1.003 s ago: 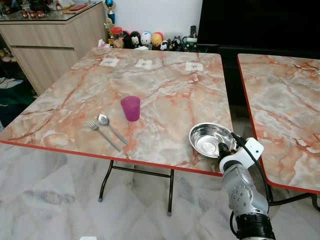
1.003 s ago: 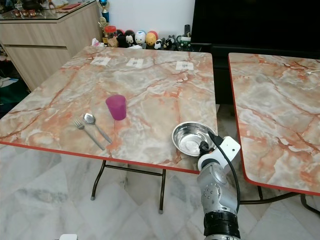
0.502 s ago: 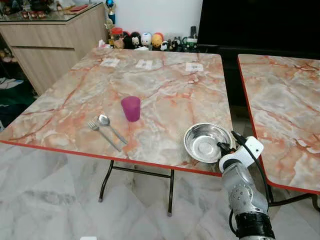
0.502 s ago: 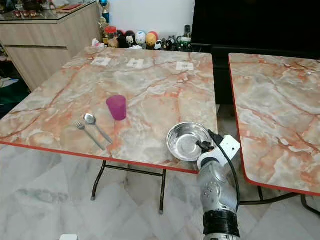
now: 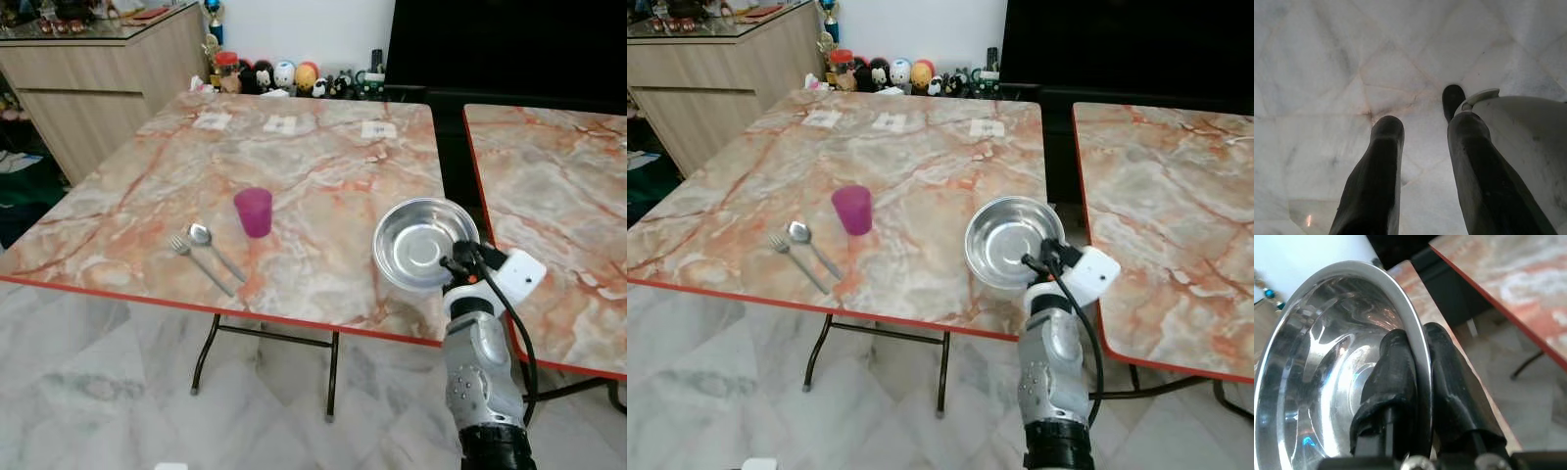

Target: Setting the table

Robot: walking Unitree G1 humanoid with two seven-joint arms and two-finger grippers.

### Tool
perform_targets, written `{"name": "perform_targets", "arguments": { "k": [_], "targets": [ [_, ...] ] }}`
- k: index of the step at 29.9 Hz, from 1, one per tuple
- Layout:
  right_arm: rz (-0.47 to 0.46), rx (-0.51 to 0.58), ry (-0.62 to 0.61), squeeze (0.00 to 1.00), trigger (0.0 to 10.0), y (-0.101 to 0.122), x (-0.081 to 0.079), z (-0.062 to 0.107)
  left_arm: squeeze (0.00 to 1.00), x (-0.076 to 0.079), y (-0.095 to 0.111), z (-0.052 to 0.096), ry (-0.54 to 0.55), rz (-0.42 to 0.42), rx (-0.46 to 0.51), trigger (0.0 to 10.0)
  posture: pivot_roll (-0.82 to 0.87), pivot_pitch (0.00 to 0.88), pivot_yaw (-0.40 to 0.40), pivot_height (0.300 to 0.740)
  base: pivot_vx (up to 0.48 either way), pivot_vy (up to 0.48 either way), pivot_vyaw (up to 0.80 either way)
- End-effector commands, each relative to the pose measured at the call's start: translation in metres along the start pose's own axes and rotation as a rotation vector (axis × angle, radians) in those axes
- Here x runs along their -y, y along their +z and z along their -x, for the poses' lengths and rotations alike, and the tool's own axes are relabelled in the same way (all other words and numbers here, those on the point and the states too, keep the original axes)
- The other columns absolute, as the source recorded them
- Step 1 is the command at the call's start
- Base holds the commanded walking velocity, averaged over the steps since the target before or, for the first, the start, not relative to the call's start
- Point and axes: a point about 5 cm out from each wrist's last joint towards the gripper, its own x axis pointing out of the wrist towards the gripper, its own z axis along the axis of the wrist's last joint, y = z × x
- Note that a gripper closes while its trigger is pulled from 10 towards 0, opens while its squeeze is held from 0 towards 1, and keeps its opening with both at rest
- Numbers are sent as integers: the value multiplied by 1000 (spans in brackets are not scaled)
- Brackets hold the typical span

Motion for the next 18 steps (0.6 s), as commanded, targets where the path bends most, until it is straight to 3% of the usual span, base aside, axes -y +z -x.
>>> {"name": "perform_targets", "arguments": {
  "k": [1, 5, 9, 18],
  "targets": [
    [7, 60, 9, 0, 10000, 12, 1, -3, 0, 4, -3, 0, -9, -15, -18, 10000, -68, 0, 10, 740, 0, -469, 0],
    [-62, 70, -18, 0, 10000, 12, 5, -5, 0, 4, -3, 0, -7, -14, -19, 10000, -67, 0, 10, 740, 0, -469, -391],
    [-34, 77, -22, 0, 10000, 13, 7, -5, 0, 4, -4, 0, -5, -15, -20, 10000, -68, 0, 10, 740, 0, -469, -775],
    [-17, 98, -38, 0, 10000, 15, 10, -5, 0, 3, -3, 0, -1, -18, -21, 10000, -71, 0, 19, 740, 0, -468, 0]
  ]
}}
